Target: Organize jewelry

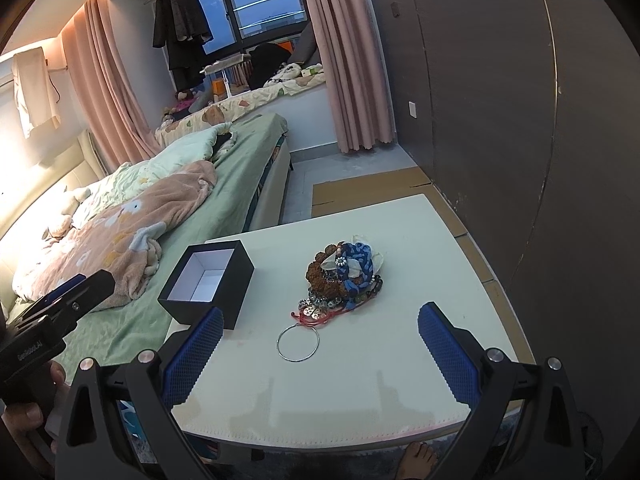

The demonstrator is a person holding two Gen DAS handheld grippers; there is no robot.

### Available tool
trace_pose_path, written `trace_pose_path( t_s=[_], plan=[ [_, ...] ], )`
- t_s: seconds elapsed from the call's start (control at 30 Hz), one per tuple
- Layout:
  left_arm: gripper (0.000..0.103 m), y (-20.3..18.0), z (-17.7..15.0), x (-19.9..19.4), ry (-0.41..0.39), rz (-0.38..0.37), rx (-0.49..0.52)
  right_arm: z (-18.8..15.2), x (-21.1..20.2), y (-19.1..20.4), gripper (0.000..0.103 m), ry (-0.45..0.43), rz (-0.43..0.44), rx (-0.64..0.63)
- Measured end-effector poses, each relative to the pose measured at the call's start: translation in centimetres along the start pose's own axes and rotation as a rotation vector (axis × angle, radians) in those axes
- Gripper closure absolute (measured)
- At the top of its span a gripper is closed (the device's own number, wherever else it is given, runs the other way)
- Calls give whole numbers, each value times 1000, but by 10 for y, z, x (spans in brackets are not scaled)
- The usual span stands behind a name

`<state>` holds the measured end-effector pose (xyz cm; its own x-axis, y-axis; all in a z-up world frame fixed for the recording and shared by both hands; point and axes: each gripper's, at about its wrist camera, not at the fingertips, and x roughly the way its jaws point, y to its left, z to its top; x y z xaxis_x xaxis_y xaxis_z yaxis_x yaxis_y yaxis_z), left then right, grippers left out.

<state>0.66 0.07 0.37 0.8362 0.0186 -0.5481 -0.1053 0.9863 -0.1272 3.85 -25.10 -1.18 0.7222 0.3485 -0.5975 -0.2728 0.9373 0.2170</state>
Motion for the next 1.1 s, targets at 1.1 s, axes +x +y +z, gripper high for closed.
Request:
trace_pose_path(
  t_s=[1.1],
  plan=[
    [15, -20, 59, 58, 132, -50, -26, 74, 55, -58, 23, 131, 0, 271]
  ],
)
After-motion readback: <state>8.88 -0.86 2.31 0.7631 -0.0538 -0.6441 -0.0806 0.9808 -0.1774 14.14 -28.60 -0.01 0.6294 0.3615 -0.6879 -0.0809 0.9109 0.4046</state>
